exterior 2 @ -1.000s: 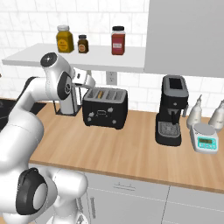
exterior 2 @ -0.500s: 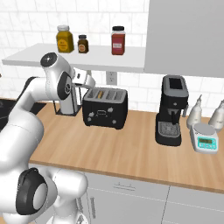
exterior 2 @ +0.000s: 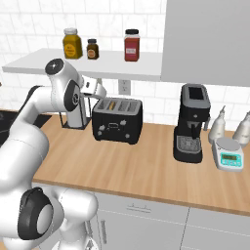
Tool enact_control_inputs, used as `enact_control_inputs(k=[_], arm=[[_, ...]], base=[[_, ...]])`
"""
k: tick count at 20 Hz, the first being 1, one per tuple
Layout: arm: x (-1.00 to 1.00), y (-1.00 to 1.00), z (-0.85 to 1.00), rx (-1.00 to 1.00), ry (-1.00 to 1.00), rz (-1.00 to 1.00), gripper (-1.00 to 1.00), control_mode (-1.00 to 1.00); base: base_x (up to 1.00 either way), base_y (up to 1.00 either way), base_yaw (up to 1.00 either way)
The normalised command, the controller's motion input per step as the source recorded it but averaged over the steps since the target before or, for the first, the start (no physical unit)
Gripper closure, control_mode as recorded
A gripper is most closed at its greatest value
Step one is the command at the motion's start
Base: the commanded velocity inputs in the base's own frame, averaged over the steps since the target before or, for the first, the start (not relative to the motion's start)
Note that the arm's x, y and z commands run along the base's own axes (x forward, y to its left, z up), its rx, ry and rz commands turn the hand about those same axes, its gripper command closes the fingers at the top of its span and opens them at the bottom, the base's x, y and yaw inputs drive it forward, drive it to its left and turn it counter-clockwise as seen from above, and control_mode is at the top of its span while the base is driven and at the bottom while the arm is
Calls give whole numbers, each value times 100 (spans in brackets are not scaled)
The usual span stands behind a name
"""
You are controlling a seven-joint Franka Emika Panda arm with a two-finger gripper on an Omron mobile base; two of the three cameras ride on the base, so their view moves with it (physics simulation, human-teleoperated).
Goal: Start the toaster. Once the lever pops up, take the bread to the plate on the dining counter.
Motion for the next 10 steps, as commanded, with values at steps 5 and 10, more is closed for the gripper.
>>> enact_control_inputs(k=[5, 10], arm=[[0, 0, 0, 0, 0, 0, -100, -100], [0, 0, 0, 0, 0, 0, -100, -100]], base=[[0, 0, 0], [0, 0, 0]])
